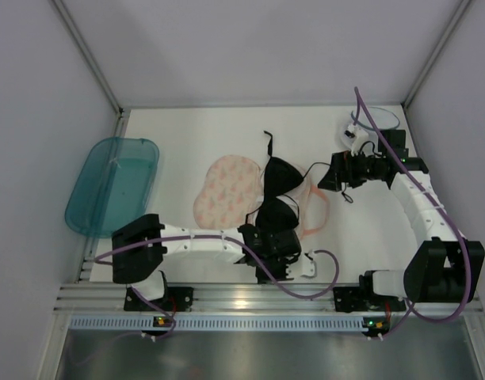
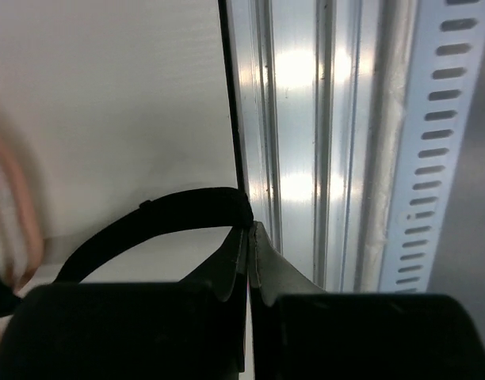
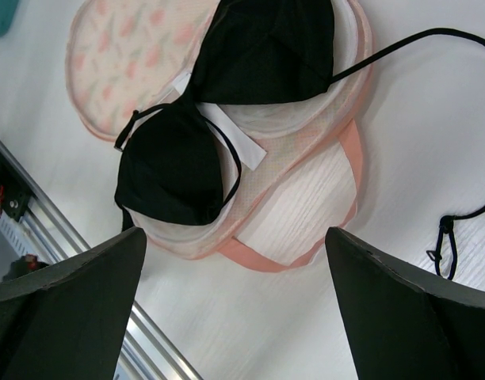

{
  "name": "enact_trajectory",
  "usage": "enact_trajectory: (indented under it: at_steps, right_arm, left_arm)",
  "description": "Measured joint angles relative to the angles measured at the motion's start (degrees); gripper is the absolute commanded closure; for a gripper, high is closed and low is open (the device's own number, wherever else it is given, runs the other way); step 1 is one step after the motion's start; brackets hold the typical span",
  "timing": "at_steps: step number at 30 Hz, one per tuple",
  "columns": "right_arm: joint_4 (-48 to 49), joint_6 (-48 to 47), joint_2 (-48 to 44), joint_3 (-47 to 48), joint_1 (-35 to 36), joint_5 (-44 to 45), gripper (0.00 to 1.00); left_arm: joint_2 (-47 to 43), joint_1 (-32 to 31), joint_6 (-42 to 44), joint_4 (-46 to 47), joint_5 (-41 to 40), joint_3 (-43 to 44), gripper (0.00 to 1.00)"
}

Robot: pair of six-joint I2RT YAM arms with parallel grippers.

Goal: Place the bra in the laundry bag and zip it closed
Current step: Adjust the bra in the laundry bag.

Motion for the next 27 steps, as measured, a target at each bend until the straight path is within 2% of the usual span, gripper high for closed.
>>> enact_trajectory:
  at_steps: [7, 14, 19, 27]
  right_arm:
    - [0.07, 0.09, 0.0, 0.0, 0.0, -0.04, 0.03]
    - [0.92, 0.96, 1.33, 0.0, 0.0, -0.94, 0.06]
    - [1.73, 1.79, 3.74, 0.0, 0.11, -1.66, 0.1]
    - [2.69, 2.71, 5.09, 0.0, 1.68, -1.75, 0.1]
  left_arm:
    - [-9.88, 2.12, -0.04, -5.7, 3.82, 8.02, 1.0]
    - [-11.15, 15.91, -1.6, -9.09, 10.8, 16.28, 1.0]
    - [-8.15, 26.27, -3.45, -10.14, 15.82, 20.68, 1.0]
    - [3.08, 34.49, -8.0, -9.9, 22.58, 24.04, 1.0]
